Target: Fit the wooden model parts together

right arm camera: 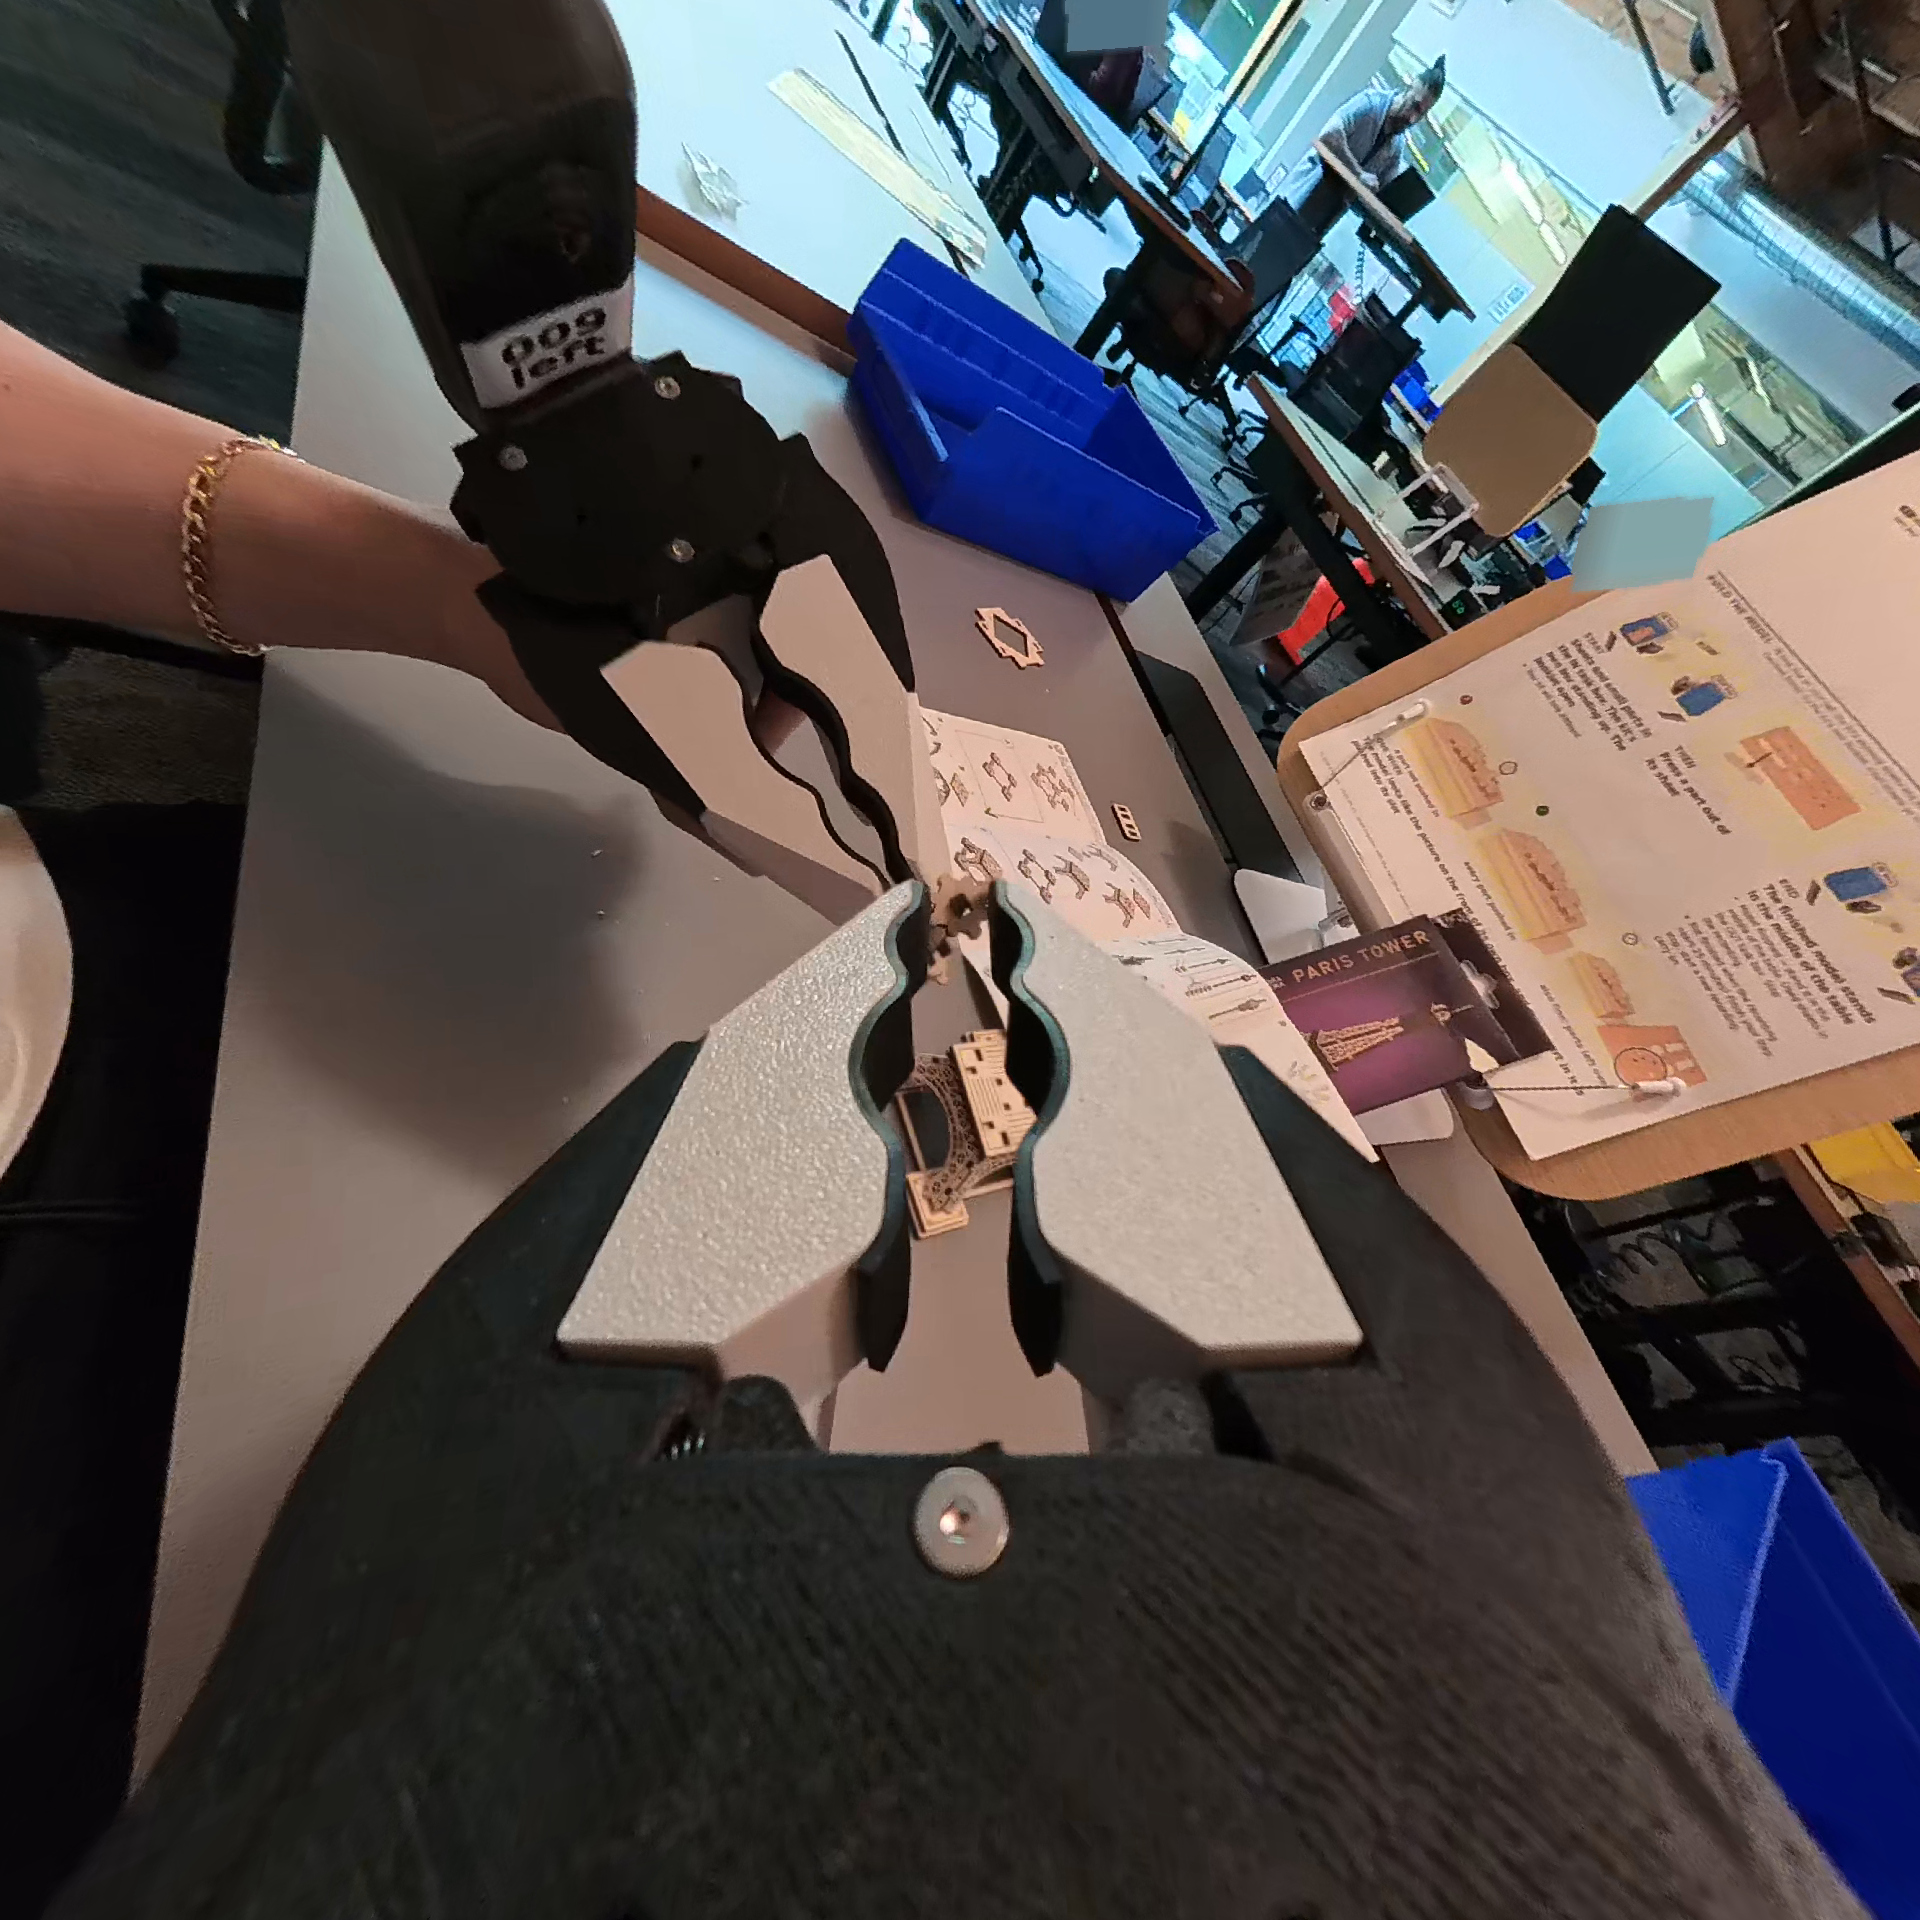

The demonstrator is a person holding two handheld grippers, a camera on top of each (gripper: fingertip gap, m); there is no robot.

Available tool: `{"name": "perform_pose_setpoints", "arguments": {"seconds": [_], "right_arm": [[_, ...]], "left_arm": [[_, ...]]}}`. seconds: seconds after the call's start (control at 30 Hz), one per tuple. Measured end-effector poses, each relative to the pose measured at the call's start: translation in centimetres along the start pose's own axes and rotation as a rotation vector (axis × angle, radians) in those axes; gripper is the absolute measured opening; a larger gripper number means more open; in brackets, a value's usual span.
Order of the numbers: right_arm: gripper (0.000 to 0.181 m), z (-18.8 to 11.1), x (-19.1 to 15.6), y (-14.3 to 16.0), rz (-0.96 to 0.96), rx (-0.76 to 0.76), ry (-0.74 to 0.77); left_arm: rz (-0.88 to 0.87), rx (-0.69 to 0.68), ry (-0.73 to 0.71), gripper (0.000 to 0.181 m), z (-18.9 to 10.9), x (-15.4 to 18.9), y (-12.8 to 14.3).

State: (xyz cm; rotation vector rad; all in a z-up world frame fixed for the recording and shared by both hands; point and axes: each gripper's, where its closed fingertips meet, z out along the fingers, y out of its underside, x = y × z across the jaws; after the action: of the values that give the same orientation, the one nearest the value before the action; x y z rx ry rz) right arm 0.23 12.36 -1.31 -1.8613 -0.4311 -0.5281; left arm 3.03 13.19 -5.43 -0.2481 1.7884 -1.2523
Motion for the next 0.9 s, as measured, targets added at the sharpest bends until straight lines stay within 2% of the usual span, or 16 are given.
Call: {"name": "perform_pose_setpoints", "arguments": {"seconds": [0.3,0.53,0.63,0.67,0.77,0.9], "right_arm": [[0.008,0.7,-0.1,0.6,0.033,0.002,-0.015],[0.009,0.9,-0.5,0.2,0.148,0.110,-0.087],[0.031,0.6,0.0,0.5,0.162,0.120,-0.074],[0.031,0.3,0.2,0.5,0.157,0.127,-0.068],[0.008,-0.7,0.4,-0.3,0.177,0.196,-0.081],[0.006,-0.4,-0.8,-0.2,0.171,0.191,-0.152]], "left_arm": [[0.033,-0.038,-0.015,0.000,0.0,-0.1,0.4],[-0.132,0.018,0.102,0.000,-0.2,0.8,0.1],[-0.163,0.024,0.121,0.000,-0.2,0.9,-0.1],[-0.159,0.021,0.124,0.000,-0.2,1.0,-0.1],[-0.151,-0.001,0.143,0.000,-0.1,1.3,0.2],[-0.150,-0.011,0.177,0.000,0.1,1.9,0.4]]}}
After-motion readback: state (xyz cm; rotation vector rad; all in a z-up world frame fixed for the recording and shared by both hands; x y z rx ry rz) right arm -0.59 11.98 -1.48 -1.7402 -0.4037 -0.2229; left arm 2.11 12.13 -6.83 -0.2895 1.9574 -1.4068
